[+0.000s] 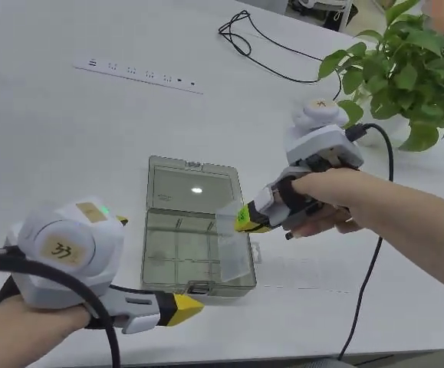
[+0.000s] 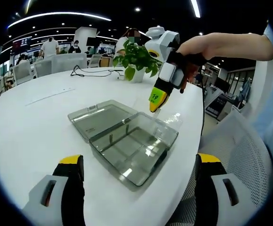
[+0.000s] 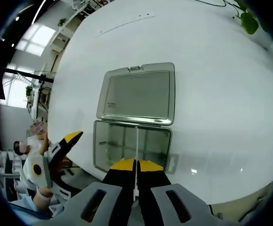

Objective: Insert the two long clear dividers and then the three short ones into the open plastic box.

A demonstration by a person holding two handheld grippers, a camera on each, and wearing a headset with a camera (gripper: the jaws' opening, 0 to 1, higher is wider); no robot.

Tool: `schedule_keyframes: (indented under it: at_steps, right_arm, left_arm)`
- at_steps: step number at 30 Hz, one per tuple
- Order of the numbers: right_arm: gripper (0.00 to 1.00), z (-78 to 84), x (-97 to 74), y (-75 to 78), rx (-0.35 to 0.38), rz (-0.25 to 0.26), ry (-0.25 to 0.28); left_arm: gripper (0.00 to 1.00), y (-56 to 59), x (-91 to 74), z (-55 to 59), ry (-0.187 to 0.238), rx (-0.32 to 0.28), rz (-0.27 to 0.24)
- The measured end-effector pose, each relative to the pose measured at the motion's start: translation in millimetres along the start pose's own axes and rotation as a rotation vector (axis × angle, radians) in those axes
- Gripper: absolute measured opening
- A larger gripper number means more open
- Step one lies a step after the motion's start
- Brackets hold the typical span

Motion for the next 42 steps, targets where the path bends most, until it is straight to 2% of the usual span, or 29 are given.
schedule_keyframes:
  at_steps: [6,16,22,28,35,42]
  right_arm:
    - [0.02,7.5,4.7,-1.5,0.014,0.006,-0.014]
    - [0.02,0.9,12.5,6.9,0.029,0.015,-0.035]
    - [0.02,8.1,16.2,2.0,0.029,0.025,-0.042]
    - [0.02,-1.1,17.6,7.2,0.032,0.023,-0.053]
    - [0.02,4.3,17.7,0.8,0.041,0.021,-0.062]
    - [0.02,2.2,18.7,2.4,0.048,0.027,-0.072]
  left_arm:
    - [1.0,1.3,1.6,2.0,-0.004,-0.002,0.002]
    - [1.0,1.6,3.6,3.5,-0.008,-0.009,0.005]
    - [1.0,0.6,3.8,4.6,-0.009,-0.014,0.005]
    - [0.99,0.4,4.2,6.5,-0.013,-0.014,0.006]
    - [0.99,0.1,4.7,8.3,-0.017,-0.014,0.006]
    - [0.99,1.1,5.4,8.0,-0.019,-0.011,0.008]
Point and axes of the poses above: the centre of the closed fingertips' face, and the gripper's own axes: x roughly forward along the fingers, y roughly to its right, z roughly out of its underside, the point moved 2 cm from there along -x, roughly backward along the fingers, and after that the axes turned 12 degrees about -y, right-handed, at the moved point
